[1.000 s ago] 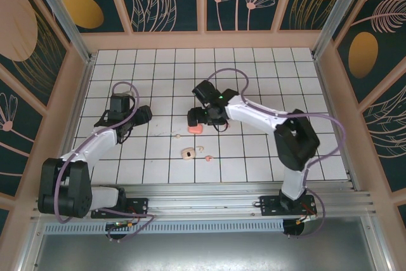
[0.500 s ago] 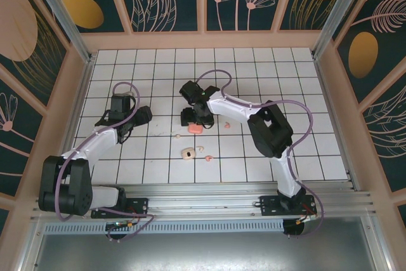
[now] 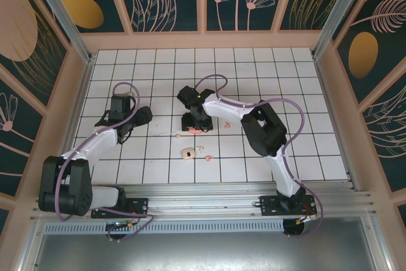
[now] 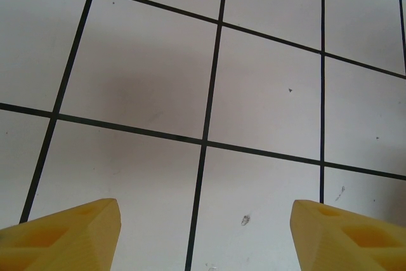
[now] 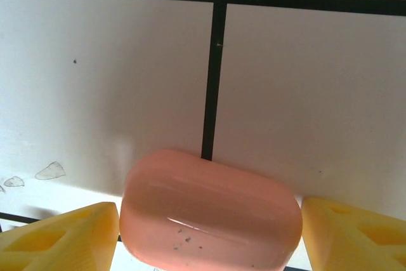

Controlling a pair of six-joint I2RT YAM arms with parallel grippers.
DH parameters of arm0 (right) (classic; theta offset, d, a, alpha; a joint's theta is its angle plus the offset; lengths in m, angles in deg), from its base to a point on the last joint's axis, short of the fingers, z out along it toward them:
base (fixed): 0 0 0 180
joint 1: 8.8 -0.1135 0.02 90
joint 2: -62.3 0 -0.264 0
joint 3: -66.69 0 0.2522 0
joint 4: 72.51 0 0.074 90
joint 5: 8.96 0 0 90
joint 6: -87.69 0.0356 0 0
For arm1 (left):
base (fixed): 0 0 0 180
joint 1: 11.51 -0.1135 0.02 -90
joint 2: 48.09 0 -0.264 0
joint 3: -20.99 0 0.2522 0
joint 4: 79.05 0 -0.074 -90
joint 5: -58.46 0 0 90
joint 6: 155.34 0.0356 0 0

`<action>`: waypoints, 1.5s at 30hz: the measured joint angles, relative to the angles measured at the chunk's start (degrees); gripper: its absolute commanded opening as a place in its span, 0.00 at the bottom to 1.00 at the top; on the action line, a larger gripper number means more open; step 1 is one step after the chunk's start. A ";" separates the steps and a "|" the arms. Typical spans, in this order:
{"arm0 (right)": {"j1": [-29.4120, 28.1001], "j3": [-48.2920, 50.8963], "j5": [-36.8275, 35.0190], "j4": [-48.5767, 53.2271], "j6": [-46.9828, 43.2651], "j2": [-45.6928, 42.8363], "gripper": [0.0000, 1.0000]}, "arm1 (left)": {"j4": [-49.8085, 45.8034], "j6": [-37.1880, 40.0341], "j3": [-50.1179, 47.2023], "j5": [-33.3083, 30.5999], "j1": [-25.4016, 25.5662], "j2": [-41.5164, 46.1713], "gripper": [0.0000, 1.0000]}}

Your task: Insert wireless bluetooth earbuds into charging case

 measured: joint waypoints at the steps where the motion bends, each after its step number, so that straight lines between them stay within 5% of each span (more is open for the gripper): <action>1: 0.00 -0.09 0.00 -0.04 0.02 0.00 0.71 | 0.00 0.00 -0.07 0.09 0.00 0.00 0.70; 9: -0.35 -0.76 -0.31 0.31 0.13 0.42 0.60 | 0.39 0.00 -0.66 0.61 0.00 0.85 0.70; 21: -0.63 4.90 -1.31 -6.21 0.20 -3.54 0.56 | 7.13 1.05 -4.83 5.79 0.55 5.57 0.64; 45: 3.74 35.63 9.46 -51.12 12.59 -29.64 0.53 | 38.93 7.21 -19.45 21.29 5.44 16.33 0.62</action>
